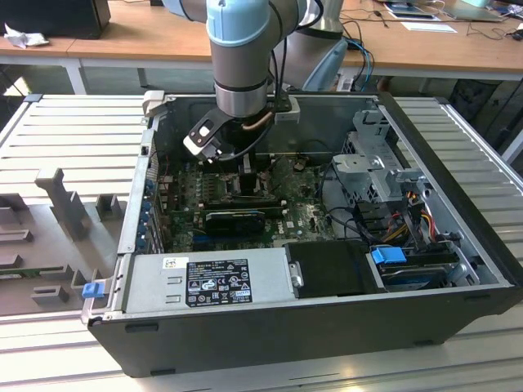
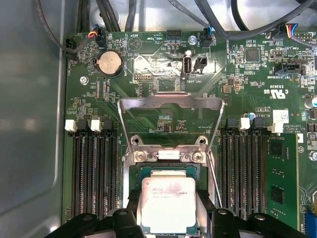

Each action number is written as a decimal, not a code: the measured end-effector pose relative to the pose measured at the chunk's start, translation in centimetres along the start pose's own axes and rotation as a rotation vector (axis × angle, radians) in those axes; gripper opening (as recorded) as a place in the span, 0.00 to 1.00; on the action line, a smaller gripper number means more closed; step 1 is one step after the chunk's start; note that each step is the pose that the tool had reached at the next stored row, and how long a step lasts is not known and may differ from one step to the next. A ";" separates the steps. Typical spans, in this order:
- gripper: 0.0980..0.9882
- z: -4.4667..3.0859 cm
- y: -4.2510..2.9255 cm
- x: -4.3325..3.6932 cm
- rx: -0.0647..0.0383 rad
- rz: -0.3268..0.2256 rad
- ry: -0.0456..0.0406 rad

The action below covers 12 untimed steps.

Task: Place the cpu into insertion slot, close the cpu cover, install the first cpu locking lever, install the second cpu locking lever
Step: 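Place the cpu into insertion slot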

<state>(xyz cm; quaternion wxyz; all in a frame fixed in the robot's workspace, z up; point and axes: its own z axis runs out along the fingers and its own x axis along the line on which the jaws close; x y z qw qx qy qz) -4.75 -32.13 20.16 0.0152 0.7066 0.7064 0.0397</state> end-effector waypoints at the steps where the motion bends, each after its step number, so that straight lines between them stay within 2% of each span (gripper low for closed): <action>1: 0.48 0.00 0.00 0.00 0.000 0.000 0.0000; 9: 0.50 0.11 -0.01 0.00 0.000 0.000 0.0000; 10: 0.57 0.12 -0.01 0.00 0.000 0.000 0.0001; 12: 0.57 0.04 0.00 0.00 0.000 0.000 0.0001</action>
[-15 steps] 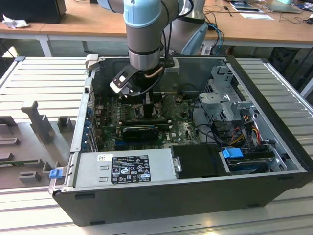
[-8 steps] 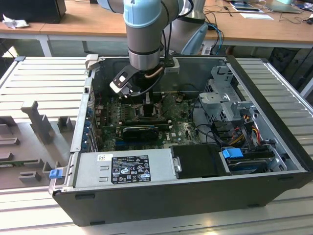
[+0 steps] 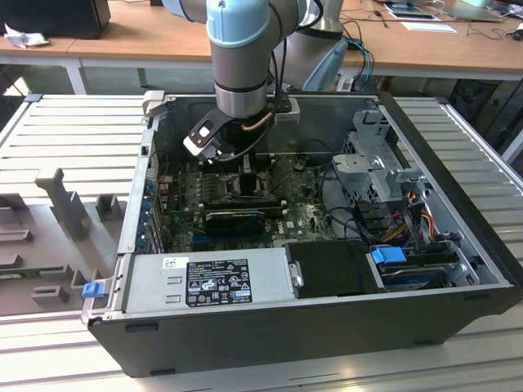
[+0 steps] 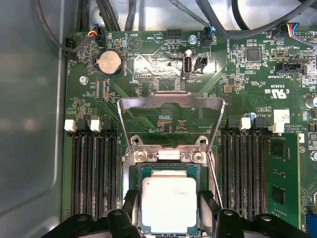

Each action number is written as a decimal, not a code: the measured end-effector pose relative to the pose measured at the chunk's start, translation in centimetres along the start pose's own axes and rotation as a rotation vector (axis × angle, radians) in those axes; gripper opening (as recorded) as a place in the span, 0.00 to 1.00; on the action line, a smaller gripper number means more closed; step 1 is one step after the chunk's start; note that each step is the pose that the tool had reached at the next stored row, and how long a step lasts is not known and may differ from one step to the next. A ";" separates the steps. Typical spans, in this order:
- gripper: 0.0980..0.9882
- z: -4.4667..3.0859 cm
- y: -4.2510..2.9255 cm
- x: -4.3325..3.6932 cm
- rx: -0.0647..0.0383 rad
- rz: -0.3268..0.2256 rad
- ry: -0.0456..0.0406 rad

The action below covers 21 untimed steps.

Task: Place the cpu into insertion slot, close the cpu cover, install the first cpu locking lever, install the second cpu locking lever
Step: 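Place the cpu into insertion slot, then close the cpu cover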

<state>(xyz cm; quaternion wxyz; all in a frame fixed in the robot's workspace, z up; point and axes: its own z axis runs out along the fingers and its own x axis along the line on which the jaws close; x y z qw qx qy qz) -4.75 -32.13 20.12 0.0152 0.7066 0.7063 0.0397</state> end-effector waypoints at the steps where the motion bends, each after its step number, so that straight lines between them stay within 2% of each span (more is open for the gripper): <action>1: 0.57 -0.16 0.01 0.01 0.000 0.000 0.0000; 3: 0.57 -0.44 0.03 0.02 0.000 0.000 0.0000; 4: 0.55 -0.86 0.06 0.03 0.000 0.000 -0.0001; 6: 0.27 -1.05 0.08 0.04 0.000 0.000 -0.0008; 10: 0.01 -1.24 0.10 0.04 0.000 0.000 -0.0011; 21: 0.01 -1.91 0.16 0.07 0.000 0.000 -0.0011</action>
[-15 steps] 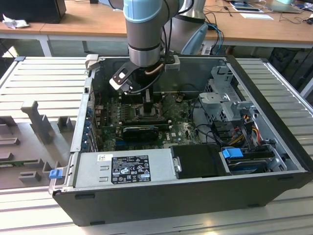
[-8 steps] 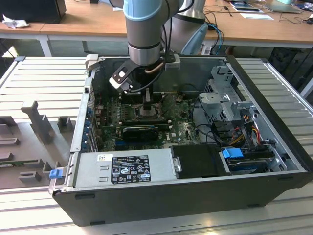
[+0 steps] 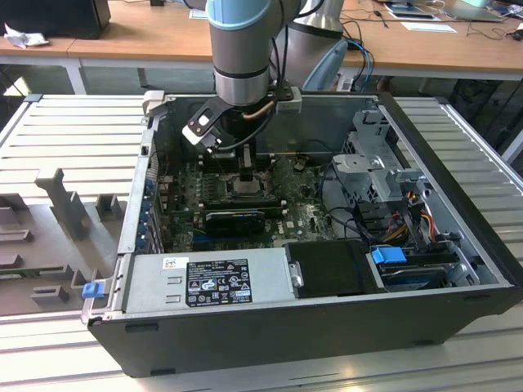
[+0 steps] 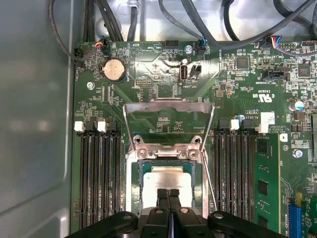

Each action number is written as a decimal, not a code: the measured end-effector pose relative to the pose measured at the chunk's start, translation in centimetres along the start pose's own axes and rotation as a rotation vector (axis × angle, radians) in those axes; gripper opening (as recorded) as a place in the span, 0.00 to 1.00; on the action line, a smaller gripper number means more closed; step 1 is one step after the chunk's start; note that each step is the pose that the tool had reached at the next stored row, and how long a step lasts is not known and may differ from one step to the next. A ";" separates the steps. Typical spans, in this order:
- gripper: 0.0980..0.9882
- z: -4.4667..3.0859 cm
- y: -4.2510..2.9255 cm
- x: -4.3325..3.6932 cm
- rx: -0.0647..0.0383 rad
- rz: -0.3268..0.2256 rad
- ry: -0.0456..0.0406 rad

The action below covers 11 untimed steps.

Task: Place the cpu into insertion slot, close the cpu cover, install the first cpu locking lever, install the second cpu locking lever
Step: 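Close the cpu cover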

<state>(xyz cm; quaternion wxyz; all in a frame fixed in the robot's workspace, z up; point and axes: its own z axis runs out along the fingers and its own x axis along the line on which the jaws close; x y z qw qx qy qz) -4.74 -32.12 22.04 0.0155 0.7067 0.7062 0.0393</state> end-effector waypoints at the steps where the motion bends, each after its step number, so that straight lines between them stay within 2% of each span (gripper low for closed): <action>1: 0.01 -0.01 0.07 -0.01 0.002 0.000 -0.0002; 6: 0.01 0.03 0.58 -0.15 0.008 0.001 0.0055; 9: 0.01 0.02 0.61 -0.16 0.009 0.001 0.0085; 11: 0.01 -0.37 0.64 -0.15 0.009 0.001 0.0085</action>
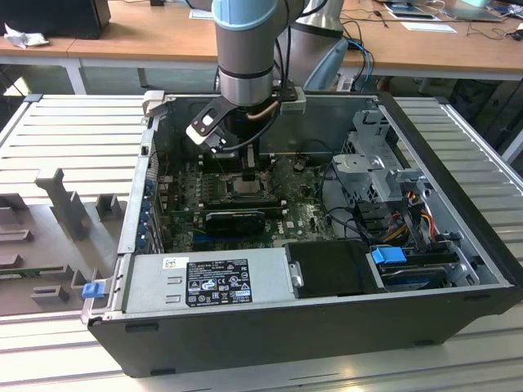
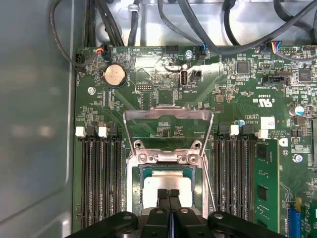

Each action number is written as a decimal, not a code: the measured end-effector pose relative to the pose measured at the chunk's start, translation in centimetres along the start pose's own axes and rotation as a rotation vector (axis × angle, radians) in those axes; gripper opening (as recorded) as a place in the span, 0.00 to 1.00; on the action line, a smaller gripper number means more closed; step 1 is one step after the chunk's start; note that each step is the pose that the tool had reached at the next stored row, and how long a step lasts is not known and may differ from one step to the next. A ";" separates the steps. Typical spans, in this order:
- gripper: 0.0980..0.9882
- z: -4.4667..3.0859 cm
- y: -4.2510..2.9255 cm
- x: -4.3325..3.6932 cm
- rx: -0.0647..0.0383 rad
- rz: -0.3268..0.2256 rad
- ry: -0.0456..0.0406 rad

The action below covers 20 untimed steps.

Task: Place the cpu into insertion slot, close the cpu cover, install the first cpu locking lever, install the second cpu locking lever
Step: 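Close the cpu cover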

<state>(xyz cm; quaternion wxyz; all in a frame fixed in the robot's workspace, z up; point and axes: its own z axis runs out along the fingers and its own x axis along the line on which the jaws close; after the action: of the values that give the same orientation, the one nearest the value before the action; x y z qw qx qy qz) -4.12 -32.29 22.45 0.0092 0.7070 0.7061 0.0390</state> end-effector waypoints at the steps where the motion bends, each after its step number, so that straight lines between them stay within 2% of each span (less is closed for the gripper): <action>1: 0.01 -0.41 0.03 0.02 0.000 0.000 0.0000; 4: 0.01 -1.00 0.07 0.04 0.000 0.000 0.0000; 9: 0.01 -1.15 0.58 0.05 0.000 0.000 -0.0001; 13: 0.01 -2.47 0.68 0.12 0.000 0.000 0.0000; 18: 0.01 -2.52 1.27 0.12 0.000 0.000 -0.0002; 20: 0.01 -3.04 1.32 0.16 0.000 0.000 0.0000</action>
<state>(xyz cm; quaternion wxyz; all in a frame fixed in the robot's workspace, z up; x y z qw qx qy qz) -3.01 -32.26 25.58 0.0092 0.7069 0.7061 0.0390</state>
